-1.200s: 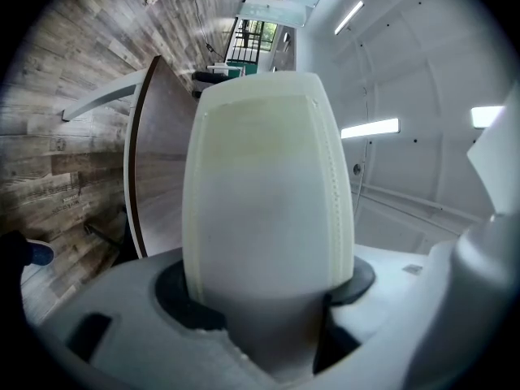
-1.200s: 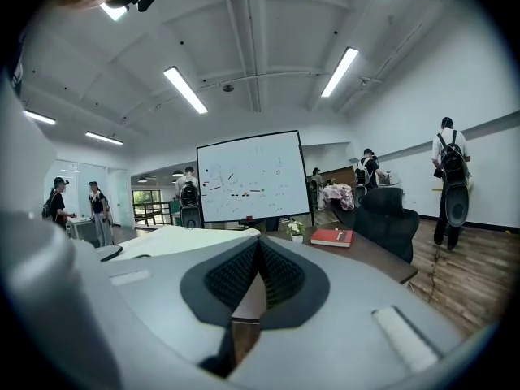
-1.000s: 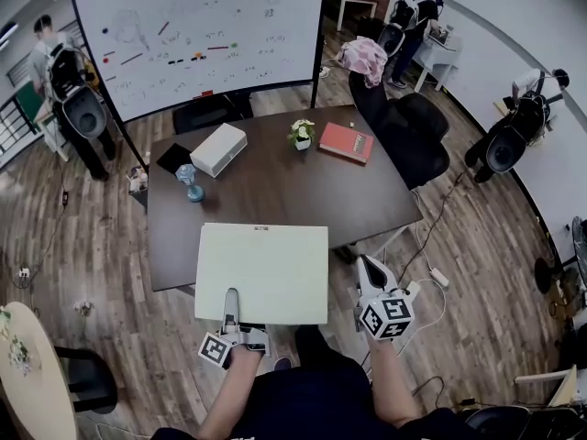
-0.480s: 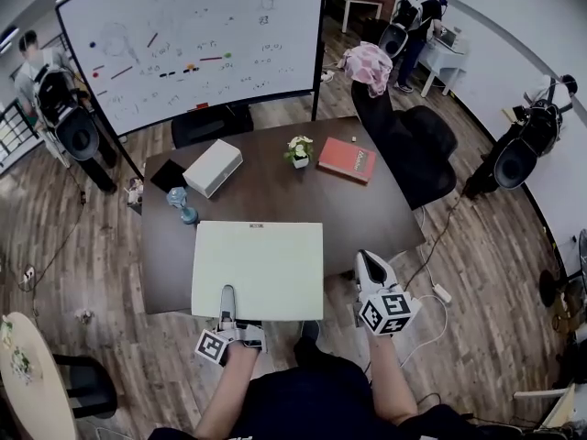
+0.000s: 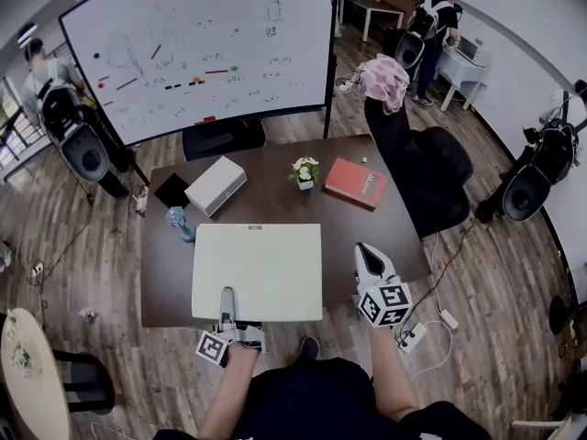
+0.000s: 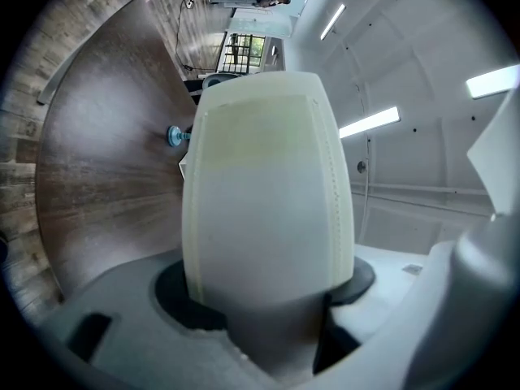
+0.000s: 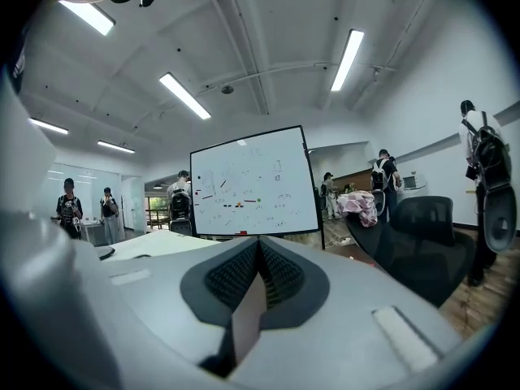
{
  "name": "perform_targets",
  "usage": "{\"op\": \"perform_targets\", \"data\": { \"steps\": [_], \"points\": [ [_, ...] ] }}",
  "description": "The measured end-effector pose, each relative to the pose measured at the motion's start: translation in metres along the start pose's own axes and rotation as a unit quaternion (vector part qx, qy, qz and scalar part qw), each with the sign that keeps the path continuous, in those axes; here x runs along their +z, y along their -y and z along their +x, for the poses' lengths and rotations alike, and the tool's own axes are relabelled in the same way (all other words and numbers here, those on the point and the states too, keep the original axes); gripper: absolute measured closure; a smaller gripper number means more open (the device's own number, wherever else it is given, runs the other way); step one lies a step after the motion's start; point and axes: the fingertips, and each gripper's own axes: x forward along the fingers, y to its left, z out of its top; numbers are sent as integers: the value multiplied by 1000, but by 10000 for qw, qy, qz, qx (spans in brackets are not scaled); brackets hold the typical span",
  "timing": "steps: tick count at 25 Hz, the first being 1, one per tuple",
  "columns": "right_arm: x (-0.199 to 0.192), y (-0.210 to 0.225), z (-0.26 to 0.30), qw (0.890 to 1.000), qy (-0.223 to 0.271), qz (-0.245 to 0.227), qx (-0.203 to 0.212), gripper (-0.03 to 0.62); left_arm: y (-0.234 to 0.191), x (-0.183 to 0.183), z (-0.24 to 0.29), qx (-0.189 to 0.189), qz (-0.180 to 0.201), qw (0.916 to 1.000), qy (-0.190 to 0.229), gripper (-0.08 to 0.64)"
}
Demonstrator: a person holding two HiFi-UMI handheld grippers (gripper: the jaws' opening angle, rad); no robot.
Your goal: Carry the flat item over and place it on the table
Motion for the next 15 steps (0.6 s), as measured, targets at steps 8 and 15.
{"op": "perform_targets", "data": {
  "steps": [8,15],
  "points": [
    [2,19,41,9997,-72,10,240,584,0,-8,24,32,119,9999,103,264],
    [11,14,57,9994,-37,-38,328,584,-15,-2,35,62,83,9996,248,266]
  ]
}}
